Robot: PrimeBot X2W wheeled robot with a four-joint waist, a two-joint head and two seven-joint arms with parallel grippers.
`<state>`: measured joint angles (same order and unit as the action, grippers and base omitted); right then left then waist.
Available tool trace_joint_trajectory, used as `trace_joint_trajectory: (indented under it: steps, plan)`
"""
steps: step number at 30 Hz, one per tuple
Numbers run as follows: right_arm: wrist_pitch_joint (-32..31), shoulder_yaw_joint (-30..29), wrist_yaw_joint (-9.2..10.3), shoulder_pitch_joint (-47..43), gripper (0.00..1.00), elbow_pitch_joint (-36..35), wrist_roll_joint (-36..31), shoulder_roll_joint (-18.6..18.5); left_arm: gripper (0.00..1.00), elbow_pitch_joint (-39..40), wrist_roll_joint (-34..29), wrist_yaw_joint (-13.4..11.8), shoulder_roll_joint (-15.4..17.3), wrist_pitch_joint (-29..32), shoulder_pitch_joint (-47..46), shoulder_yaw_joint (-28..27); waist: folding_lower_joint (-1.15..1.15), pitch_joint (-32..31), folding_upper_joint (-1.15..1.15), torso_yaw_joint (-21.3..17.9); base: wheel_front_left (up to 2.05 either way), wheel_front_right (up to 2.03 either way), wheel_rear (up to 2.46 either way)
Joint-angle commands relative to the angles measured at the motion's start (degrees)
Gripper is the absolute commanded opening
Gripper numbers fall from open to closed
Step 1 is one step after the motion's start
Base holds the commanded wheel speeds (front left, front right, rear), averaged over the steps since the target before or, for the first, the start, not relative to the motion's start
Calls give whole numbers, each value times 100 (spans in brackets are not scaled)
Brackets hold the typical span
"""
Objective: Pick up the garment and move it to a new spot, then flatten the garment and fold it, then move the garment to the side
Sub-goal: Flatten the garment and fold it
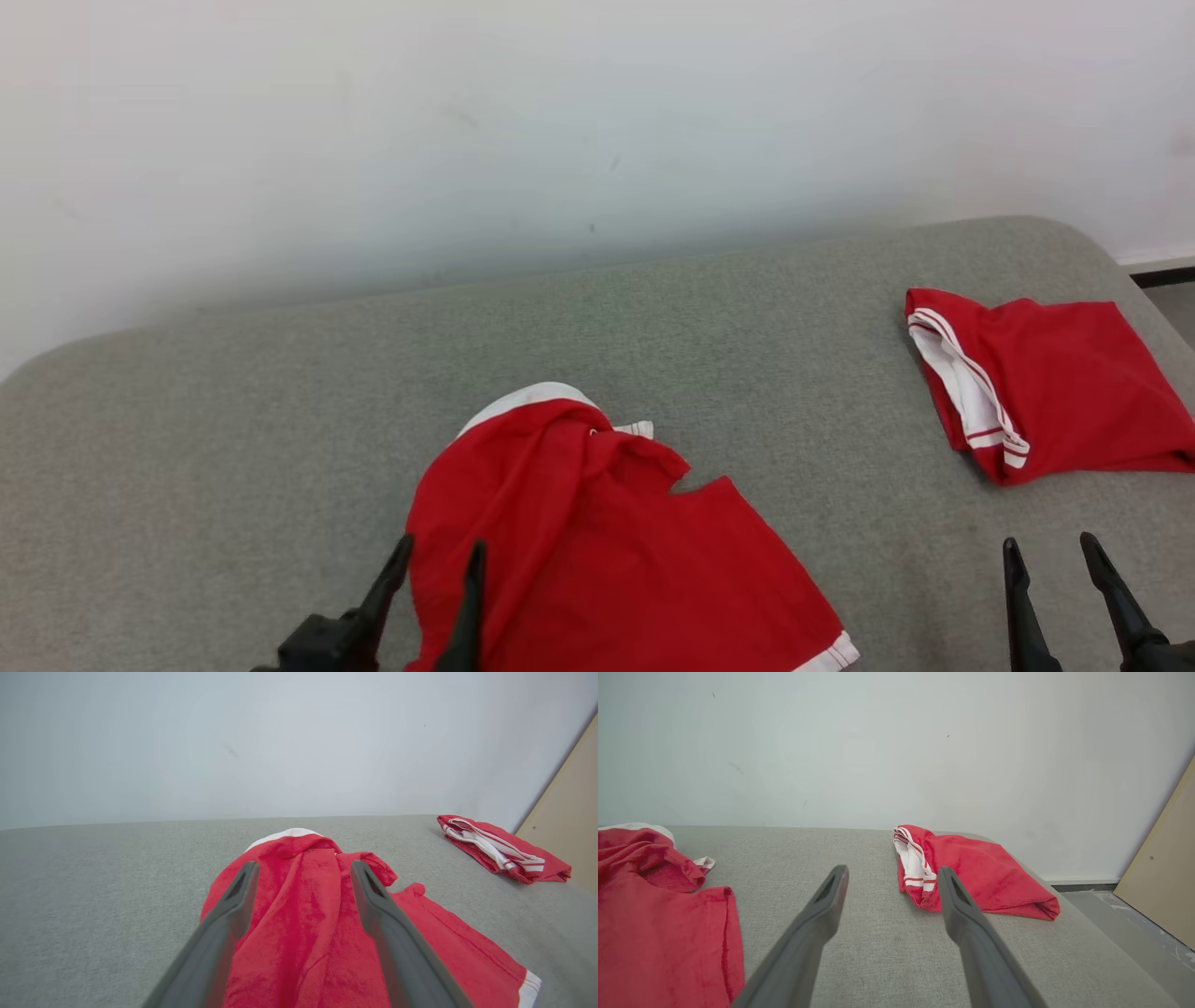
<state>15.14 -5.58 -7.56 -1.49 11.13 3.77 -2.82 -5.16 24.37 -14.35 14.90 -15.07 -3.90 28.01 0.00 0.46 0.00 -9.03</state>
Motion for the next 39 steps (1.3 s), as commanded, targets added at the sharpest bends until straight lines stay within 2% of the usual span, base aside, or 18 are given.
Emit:
trace_joint_trajectory:
  steps: [1, 5, 10, 19, 23, 31, 39]
  plan:
    - [-5, 16, 15, -80, 100, -6, 1, -16, 100, 66, -91, -22, -8, -6, 125, -99, 0, -91, 0, 129, 0, 0, 0]
    - [-5, 127, 15, -104, 100, 61, -22, -16, 100, 236, -309, 22, -121, -6, 674, -625, 0, -173, 0, 298, 0, 0, 0]
    - [-5, 296, 15, -125, 100, 211, 1, -18, 100, 191, -573, 215, -350, -7, 1213, -1241, 0, -245, 0, 462, 0, 0, 0]
    - [-5, 511, 15, -238, 100, 498, 118, -16, 100, -17, -919, 1040, -859, -7, 1563, -2041, 0, -357, 0, 684, 0, 0, 0]
    - [-5, 627, 15, -256, 100, 589, 158, -17, 100, -103, -1071, 1314, -1004, -7, 1669, -2390, 0, -421, 0, 668, 0, 0, 0]
    - [-5, 715, 15, -305, 100, 650, 206, -17, 100, -166, -1245, 1682, -1162, -8, 1746, -2761, 0, -475, 0, 709, 0, 0, 0]
    - [-5, 736, 15, -260, 100, 665, 211, -17, 100, -216, -1266, 1846, -1189, -8, 1726, -2809, 0, -469, 0, 765, 0, 0, 0]
